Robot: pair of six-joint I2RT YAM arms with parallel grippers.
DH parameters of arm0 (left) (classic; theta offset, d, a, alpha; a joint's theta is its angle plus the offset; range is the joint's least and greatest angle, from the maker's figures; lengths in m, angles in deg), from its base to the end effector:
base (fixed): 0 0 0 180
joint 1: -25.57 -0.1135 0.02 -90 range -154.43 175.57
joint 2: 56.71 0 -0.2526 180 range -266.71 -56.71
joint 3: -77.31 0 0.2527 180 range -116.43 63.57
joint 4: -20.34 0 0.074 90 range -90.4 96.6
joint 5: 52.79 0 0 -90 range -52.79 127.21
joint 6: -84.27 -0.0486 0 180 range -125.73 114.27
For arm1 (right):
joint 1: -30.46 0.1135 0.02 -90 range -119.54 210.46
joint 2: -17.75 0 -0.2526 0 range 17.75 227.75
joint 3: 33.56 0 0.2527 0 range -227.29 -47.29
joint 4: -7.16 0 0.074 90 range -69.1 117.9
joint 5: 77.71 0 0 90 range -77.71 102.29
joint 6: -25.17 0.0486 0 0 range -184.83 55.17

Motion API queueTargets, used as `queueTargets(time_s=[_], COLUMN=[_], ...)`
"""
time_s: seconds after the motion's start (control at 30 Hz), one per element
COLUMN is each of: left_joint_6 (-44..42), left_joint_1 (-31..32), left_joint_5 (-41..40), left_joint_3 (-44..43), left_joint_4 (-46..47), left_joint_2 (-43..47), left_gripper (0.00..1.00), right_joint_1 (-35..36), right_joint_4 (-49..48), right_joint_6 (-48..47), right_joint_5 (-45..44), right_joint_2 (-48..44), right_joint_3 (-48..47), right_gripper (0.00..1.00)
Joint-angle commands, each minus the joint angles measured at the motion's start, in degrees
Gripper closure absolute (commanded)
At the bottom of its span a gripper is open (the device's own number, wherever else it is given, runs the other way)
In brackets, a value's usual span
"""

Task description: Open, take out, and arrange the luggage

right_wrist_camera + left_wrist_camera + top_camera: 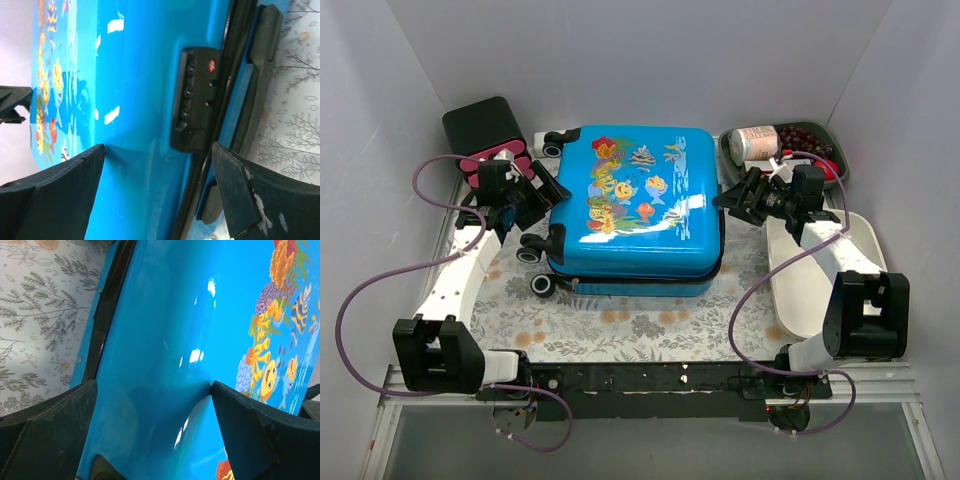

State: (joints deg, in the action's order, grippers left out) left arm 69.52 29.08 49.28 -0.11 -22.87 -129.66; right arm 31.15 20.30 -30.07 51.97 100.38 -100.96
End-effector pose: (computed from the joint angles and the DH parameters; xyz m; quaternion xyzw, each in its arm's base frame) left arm 0.2915 -0.0281 0.2986 -0.4885 0.7532 -0.3462 0.2724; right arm 0.3290 0.0350 0.2447 0.0704 0.8233 0.4243 0.3702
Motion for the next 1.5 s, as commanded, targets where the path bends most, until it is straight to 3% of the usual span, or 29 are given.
queueTargets(time_s=[0.0,0.43,0.7,0.97,1.1,1.13,1.2,1.23,1.3,1.47], left_joint_6=[1.0,2.1,0.8,0.0,-0.2,-0.3,-0.3,-0.4,-0.4,-2.2], left_joint_1=[0.2,0.1,0.1,0.1,0.1,0.1,0.1,0.1,0.0,0.1], left_joint_5=[-0.7,2.2,0.2,0.6,0.5,0.1,-0.7,-2.6,-4.9,-12.6], left_joint_3=[-2.8,-5.3,-6.1,-6.6,-6.5,-6.6,-6.7,-6.9,-8.1,-11.5], left_joint_4=[1.4,4.4,3.2,2.4,2.4,2.3,2.1,1.7,-0.6,-4.5], left_joint_2=[-2.8,-6.7,-6.8,-8.1,-8.0,-8.0,-7.6,-7.4,-7.0,-5.1], left_gripper=[0.02,0.02,0.02,0.02,0.02,0.02,0.02,0.02,0.02,0.02], right_joint_1=[1.9,3.7,3.9,3.8,3.6,3.6,3.4,3.4,3.1,-0.2], right_joint_4=[-4.9,0.2,8.2,-5.3,-20.1,-20.1,-13.9,-1.9,6.8,6.6], right_joint_6=[1.7,-0.7,-5.5,-1.5,6.0,7.0,2.2,-0.6,-5.6,-4.5], right_joint_5=[3.6,2.2,-10.1,1.9,10.7,12.8,9.9,1.6,-10.9,-19.5], right_joint_2=[3.3,11.8,12.6,12.5,10.3,10.0,8.6,8.1,7.2,3.2], right_joint_3=[-2.7,-8.2,-9.4,-4.5,-0.9,-1.1,-4.4,-6.1,-10.0,-6.9], right_gripper=[0.06,0.06,0.05,0.05,0.09,0.09,0.11,0.13,0.17,0.23])
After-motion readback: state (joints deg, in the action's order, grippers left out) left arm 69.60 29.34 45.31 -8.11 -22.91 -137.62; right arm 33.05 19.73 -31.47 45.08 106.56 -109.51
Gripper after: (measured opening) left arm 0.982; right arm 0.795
